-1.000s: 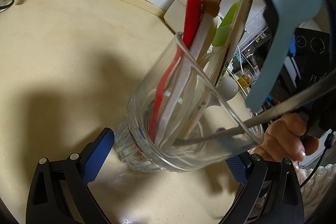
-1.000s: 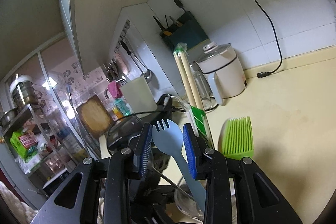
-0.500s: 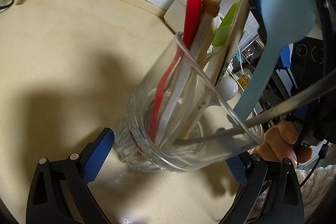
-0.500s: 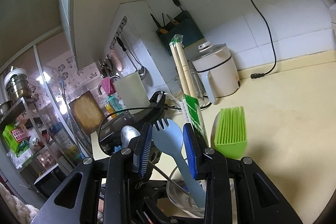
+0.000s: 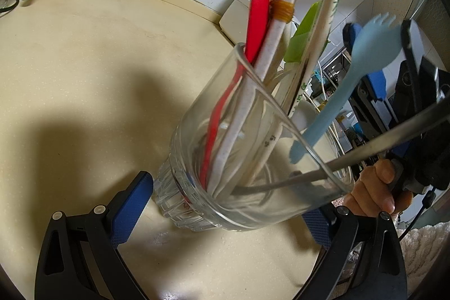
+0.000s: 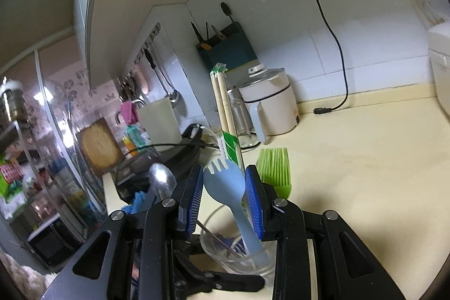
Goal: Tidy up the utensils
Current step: 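Lower the spork handle-first into the tumbler and open the right tool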
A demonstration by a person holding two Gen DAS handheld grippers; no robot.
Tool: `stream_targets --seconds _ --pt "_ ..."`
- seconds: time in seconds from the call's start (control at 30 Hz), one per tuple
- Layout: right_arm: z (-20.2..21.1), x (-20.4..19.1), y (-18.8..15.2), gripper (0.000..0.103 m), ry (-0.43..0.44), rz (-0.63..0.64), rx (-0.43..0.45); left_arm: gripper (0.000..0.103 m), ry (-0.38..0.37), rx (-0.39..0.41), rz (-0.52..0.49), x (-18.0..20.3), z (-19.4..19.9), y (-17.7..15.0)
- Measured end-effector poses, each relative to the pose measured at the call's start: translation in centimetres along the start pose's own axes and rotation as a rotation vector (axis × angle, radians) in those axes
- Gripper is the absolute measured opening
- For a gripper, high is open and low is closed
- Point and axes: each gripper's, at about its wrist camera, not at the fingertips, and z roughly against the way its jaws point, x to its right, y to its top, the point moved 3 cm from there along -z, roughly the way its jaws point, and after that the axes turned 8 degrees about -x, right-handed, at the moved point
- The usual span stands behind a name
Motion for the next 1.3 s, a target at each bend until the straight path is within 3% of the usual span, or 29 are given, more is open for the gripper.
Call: stream_targets --seconds 0.57,0.9,1.13,1.3 --pt "1.8 -0.5 0.2 0.031 -0.173 0.074 -0.023 0.099 0.0 0.0 0.0 0.0 0.0 0.0" --pt "3.2 -1.4 0.7 0.031 -0.197 0.109 0.021 0.099 0.0 0.0 0.0 0.0 0.0 0.0" --pt "0.4 -4.7 -0.8 0.031 -0.225 0.275 -0.077 0.099 0.0 0.0 0.0 0.0 0.0 0.0" --pt "-2.5 -7.2 -2.3 0.03 -0.29 0.439 -0.154 0.099 0.0 0.0 0.0 0.0 0.0 0.0"
